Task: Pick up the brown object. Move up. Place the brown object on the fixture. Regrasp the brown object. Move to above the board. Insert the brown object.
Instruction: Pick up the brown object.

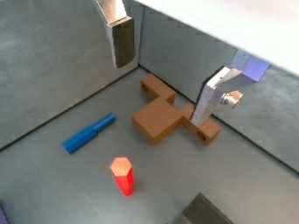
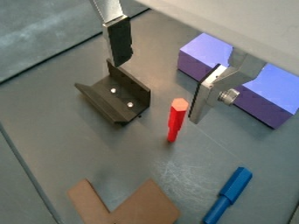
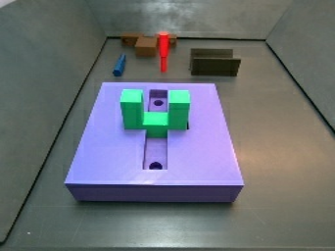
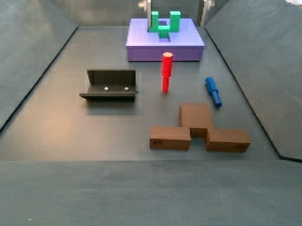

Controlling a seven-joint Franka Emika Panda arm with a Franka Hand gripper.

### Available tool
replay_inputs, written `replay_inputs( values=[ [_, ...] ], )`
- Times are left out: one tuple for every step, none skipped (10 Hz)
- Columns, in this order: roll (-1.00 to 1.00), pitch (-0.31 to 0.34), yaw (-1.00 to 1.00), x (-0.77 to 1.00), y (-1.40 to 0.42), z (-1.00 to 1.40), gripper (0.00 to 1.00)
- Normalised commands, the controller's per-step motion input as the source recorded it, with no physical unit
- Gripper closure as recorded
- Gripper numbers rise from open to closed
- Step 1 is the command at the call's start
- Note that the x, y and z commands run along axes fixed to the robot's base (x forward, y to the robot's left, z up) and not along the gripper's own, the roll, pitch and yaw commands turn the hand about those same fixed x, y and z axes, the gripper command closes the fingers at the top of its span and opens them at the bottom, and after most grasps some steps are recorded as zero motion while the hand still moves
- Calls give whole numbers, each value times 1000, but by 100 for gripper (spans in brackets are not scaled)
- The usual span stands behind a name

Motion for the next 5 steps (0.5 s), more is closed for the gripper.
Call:
replay_inputs(
  values=[
    [-133, -239, -137, -389, 654, -611, 0],
    [-111, -229, -100, -394, 703, -657, 0],
    [-114, -223, -94, -377, 714, -646, 0],
    [-191, -217, -111, -326, 669, -571, 0],
    [-300, -206, -17, 0, 160, -494, 0]
  ],
)
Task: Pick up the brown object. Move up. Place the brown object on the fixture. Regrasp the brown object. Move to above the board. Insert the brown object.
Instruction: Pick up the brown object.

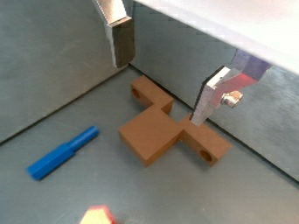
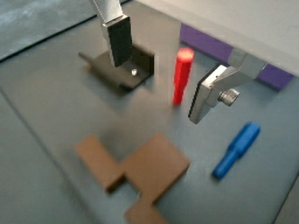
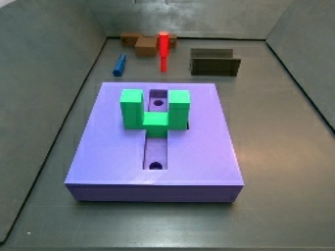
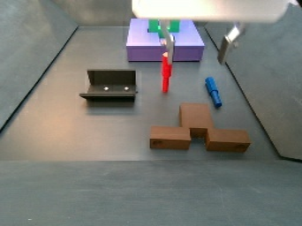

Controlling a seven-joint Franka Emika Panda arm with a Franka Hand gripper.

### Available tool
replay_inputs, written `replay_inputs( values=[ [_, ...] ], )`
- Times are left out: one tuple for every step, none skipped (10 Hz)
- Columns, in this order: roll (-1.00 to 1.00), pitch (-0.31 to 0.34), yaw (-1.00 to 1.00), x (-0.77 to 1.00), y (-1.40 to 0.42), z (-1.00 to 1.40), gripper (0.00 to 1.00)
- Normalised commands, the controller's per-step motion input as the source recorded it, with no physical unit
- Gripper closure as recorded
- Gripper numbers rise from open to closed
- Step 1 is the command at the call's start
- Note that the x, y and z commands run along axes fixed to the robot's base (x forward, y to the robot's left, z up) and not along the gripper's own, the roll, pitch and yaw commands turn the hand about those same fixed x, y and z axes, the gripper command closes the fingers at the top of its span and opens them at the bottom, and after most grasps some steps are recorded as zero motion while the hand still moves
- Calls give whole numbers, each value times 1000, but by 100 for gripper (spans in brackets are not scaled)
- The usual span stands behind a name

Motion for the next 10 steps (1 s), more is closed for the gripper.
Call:
replay_inputs(
  values=[
    [-134, -170, -109, 46, -66, -774, 0],
    [-73, -143, -146, 37, 0, -891, 0],
    [-43, -104, -169, 9, 0, -983, 0],
    [0, -81, -214, 0, 0, -1000, 0],
    [-33, -94, -206, 0, 0, -1000, 0],
    [-99, -110, -149, 0, -11, -897, 0],
    [-123, -124, -114, 0, 0, -831, 0],
    [-243, -129, -6, -26, 0, -634, 0],
    [-270, -131, 0, -11, 3, -586, 0],
    [-279, -131, 0, 0, 29, -566, 0]
  ],
)
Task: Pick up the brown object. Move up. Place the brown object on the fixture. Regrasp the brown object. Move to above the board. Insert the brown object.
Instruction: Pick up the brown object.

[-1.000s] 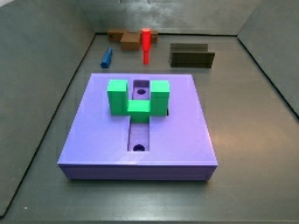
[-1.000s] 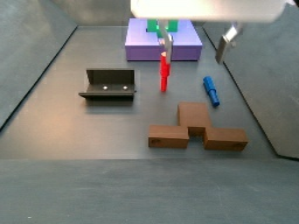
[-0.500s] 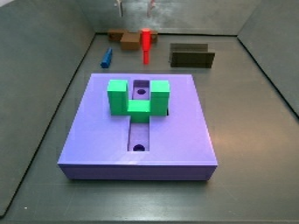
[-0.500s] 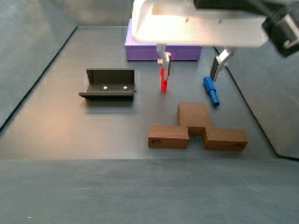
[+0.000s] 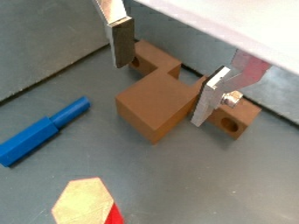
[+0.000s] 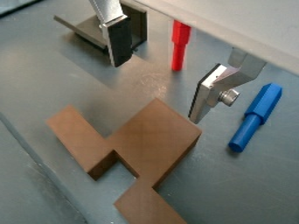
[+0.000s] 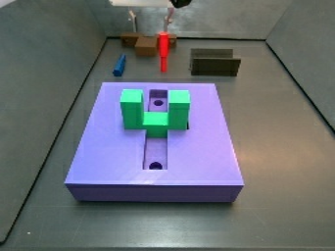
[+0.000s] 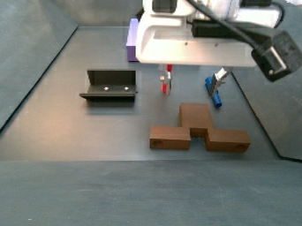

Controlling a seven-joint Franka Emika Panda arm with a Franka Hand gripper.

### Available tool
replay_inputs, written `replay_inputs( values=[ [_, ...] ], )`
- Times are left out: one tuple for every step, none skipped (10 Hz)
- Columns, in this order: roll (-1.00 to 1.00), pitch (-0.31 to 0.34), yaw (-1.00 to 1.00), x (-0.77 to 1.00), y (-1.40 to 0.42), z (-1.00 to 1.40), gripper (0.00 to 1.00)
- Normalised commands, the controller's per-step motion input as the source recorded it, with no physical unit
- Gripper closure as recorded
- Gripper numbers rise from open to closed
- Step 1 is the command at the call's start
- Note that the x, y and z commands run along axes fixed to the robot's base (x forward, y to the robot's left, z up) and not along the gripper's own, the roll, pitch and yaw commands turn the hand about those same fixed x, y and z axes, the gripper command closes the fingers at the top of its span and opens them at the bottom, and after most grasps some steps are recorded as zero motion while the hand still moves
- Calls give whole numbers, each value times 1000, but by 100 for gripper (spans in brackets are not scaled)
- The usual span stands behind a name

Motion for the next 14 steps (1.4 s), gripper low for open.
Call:
replay_inputs(
  values=[
    [-350, -137, 0, 0, 94, -431, 0],
    [-286, -159, 0, -71, 40, -486, 0],
    [-164, -123, -74, -171, 14, -437, 0],
    [-166, -130, -83, -174, 0, -474, 0],
    [-133, -120, -86, -157, 0, -477, 0],
    [-56, -73, -94, -109, 0, -354, 0],
    [-17, -53, -94, -91, 37, -303, 0],
    [-23, -63, -74, -66, 29, -297, 0],
    [-60, -66, -6, 0, 23, -280, 0],
    [-74, -56, 0, 0, 17, -246, 0],
    [-71, -43, 0, 0, 26, -220, 0],
    [-67, -34, 0, 0, 34, -180, 0],
    [-80, -27, 0, 0, 54, -134, 0],
    [-71, -26, 0, 0, 51, -123, 0]
  ],
)
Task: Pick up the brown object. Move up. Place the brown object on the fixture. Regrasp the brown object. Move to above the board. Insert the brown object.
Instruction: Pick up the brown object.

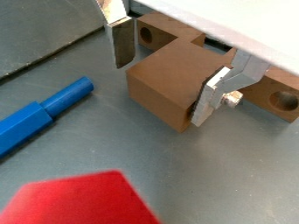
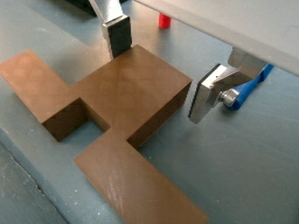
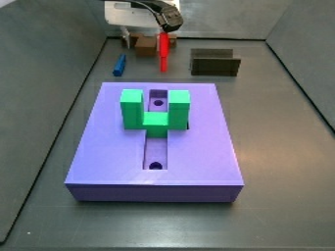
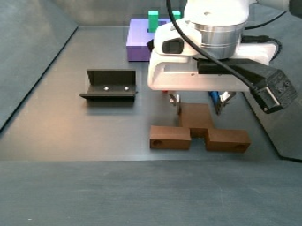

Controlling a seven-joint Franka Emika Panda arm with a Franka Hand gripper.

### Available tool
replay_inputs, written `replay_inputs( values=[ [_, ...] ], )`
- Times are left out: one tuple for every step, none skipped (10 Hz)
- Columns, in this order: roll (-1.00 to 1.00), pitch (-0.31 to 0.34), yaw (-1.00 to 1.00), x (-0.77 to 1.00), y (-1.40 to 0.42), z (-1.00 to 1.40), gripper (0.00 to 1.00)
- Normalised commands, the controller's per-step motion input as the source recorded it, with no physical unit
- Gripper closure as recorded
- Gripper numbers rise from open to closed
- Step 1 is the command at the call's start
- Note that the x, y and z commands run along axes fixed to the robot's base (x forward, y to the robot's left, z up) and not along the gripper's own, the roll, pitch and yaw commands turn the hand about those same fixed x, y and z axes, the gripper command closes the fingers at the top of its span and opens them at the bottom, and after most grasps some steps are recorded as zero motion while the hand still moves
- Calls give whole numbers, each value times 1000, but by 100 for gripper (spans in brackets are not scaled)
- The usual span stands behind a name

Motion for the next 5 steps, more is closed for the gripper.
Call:
replay_inputs(
  values=[
    [-67, -33, 0, 0, 43, -123, 0],
    [-66, -9, 0, 0, 3, -20, 0],
    [-67, -10, 0, 0, 0, -6, 0],
    [-61, -30, 0, 0, 0, -66, 0],
    [-61, -30, 0, 0, 0, -71, 0]
  ],
)
